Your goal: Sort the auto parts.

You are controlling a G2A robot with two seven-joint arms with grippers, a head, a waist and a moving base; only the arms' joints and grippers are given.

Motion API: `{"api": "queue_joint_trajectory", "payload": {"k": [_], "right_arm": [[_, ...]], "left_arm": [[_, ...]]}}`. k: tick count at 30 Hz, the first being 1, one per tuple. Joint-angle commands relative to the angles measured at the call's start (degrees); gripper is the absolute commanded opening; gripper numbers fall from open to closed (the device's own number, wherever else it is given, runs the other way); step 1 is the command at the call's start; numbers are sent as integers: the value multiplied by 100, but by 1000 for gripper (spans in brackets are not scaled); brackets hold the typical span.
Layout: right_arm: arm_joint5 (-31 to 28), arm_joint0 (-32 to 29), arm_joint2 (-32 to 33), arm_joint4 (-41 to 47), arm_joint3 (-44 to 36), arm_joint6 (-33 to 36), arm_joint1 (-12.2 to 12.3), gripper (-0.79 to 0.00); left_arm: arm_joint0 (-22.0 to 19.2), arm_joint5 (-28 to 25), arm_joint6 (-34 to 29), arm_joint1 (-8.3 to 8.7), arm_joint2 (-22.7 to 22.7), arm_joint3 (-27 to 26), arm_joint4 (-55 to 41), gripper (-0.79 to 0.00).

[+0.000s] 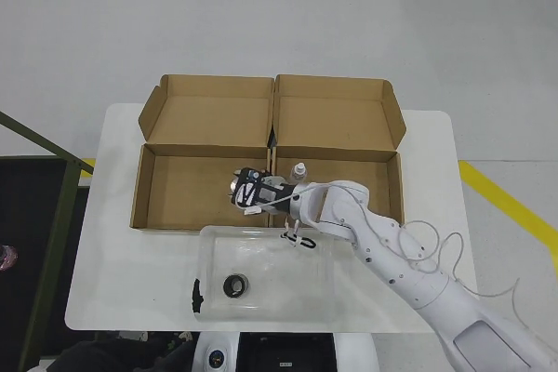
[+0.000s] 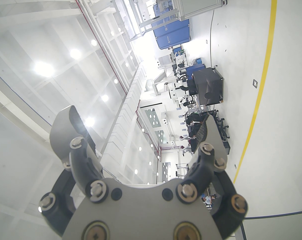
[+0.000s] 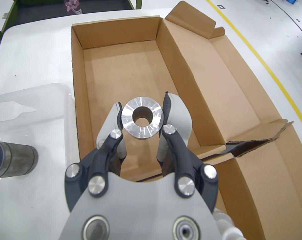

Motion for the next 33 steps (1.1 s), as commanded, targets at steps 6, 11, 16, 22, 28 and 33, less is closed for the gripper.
{"api": "queue_joint_trajectory", "payload": {"k": [6, 11, 16, 22, 28, 33], "right_arm": [[140, 328, -181, -19, 478, 155, -178, -785], [314, 550, -339, -59, 785, 281, -335, -785], [424, 702, -476, -101, 1059, 386, -474, -785], [526, 832, -600, -216, 1351, 468, -613, -785], [735, 930, -679, -460, 1528, 617, -736, -763], [835, 940, -684, -556, 1563, 698, -806, -610]], "left_arm": [[0, 0, 0, 0, 0, 0, 0, 0], [0, 0, 0, 0, 0, 0, 0, 0], [0, 0, 0, 0, 0, 0, 0, 0], [0, 0, 0, 0, 0, 0, 0, 0], [0, 0, 0, 0, 0, 0, 0, 0], [0, 0, 0, 0, 0, 0, 0, 0]]}}
